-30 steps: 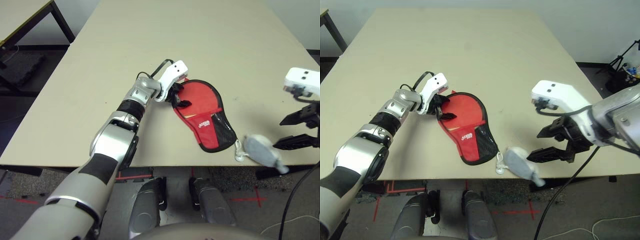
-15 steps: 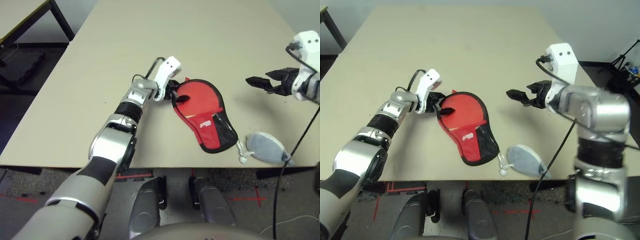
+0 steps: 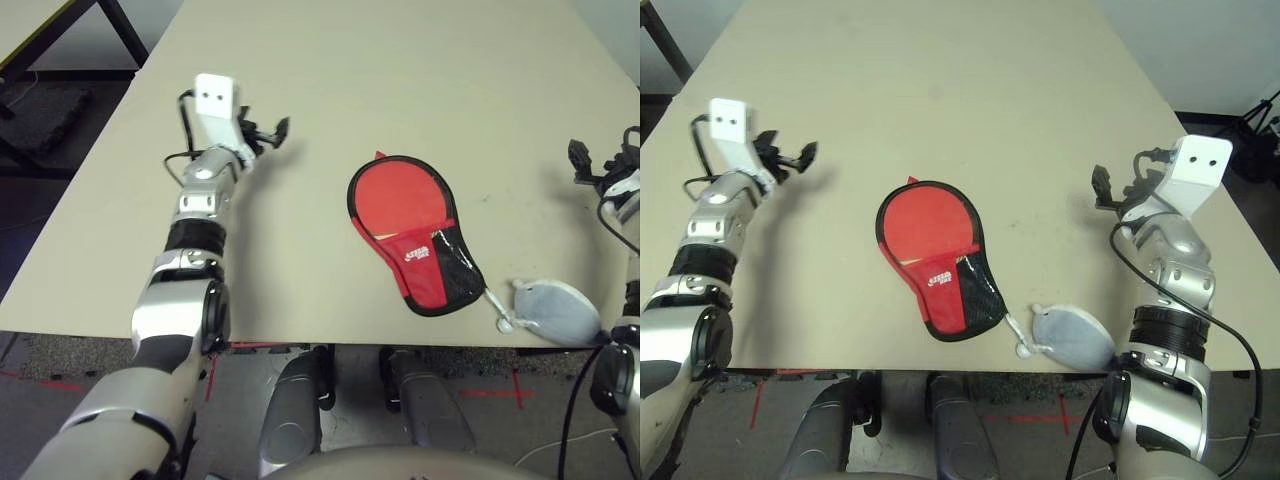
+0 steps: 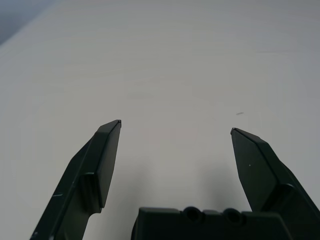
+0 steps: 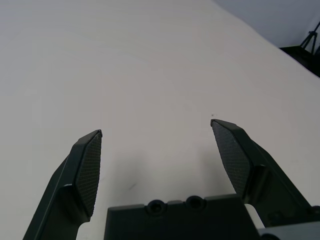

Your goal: Store the ping-pong paddle in its case and zip it.

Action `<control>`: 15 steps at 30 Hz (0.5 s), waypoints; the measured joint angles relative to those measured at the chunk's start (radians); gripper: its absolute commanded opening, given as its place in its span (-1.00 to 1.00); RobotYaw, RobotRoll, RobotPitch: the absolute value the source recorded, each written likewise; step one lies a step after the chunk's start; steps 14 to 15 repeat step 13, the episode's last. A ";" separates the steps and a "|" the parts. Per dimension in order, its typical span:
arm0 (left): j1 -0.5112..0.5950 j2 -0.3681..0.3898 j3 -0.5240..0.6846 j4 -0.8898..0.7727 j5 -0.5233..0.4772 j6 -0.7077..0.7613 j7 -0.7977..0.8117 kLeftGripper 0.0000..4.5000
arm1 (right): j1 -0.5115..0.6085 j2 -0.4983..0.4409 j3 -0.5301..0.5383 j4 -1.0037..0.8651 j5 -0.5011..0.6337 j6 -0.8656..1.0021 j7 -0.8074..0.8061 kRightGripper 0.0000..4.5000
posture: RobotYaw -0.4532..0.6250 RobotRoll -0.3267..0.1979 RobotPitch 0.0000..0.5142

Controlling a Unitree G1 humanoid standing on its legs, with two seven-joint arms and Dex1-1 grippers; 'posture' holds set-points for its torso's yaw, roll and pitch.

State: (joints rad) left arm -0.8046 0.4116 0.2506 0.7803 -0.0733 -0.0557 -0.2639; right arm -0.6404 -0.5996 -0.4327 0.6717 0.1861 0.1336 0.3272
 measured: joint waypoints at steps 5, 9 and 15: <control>0.183 0.023 0.048 -0.098 -0.006 -0.012 0.092 1.00 | -0.075 -0.040 0.007 0.253 -0.008 -0.162 0.011 1.00 | -0.17 0.25 -0.19; 0.223 0.018 0.062 -0.132 -0.013 0.001 0.145 1.00 | -0.109 -0.056 0.013 0.370 -0.009 -0.229 0.014 1.00 | -0.16 0.25 -0.21; 0.222 0.005 0.061 -0.162 -0.023 0.003 0.167 1.00 | -0.123 -0.062 0.024 0.426 -0.010 -0.265 0.016 1.00 | -0.18 0.25 -0.25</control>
